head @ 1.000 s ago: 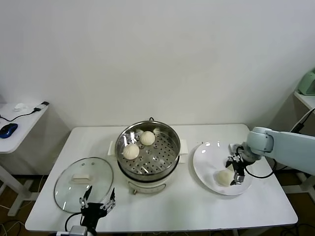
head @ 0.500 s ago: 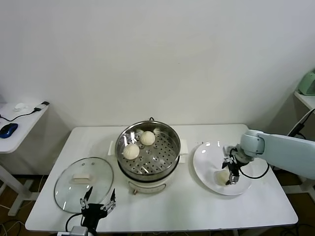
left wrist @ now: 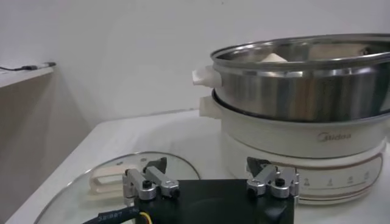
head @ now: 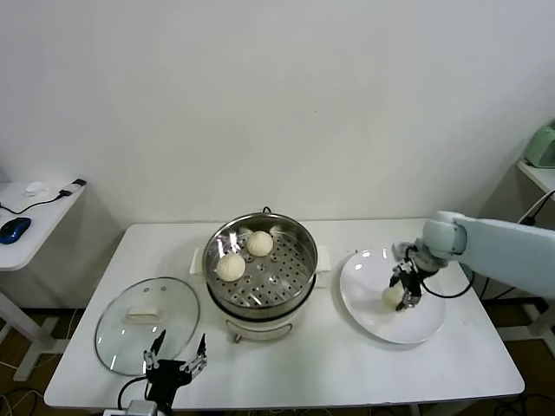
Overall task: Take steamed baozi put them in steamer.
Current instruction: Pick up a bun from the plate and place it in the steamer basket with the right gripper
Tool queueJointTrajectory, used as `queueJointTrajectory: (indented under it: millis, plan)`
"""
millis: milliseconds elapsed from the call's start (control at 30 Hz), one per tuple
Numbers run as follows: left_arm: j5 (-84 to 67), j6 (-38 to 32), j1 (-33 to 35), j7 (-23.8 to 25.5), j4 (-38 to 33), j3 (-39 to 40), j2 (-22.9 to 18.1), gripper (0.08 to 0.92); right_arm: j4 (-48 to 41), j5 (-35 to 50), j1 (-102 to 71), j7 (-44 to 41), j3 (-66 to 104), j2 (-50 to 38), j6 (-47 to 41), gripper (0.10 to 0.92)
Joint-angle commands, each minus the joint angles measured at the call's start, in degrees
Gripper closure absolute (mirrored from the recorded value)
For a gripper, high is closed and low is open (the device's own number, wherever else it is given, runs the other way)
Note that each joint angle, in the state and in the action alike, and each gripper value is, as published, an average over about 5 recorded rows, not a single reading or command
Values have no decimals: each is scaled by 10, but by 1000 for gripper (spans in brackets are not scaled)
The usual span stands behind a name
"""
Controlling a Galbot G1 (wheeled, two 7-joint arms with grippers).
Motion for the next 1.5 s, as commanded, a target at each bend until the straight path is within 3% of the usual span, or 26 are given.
queueJointTrajectory:
  millis: [33,200,433,633,1000,1500]
  plan:
    - [0,0,-1,0,1,0,0,177,-22,53,234,-87,-78,93,88,380]
    - [0,1,1,0,-4,0,2,177,-11,90,307,-115,-20,182,174,377]
    - [-1,3,-2,0,-5,-1,3,177,132,45,281,-114,39,268,277,380]
    - [-1,2,-1,0,-3,-3,4,177,175,-82,175,-102,48,301,372,380]
    - [1,0,0,-1,3,-5,1,177,103,-262,55,-69,62,326,405,380]
    - [0,-1,0,-4,8,-7,1,177,24,-331,-24,-19,86,359,418,380]
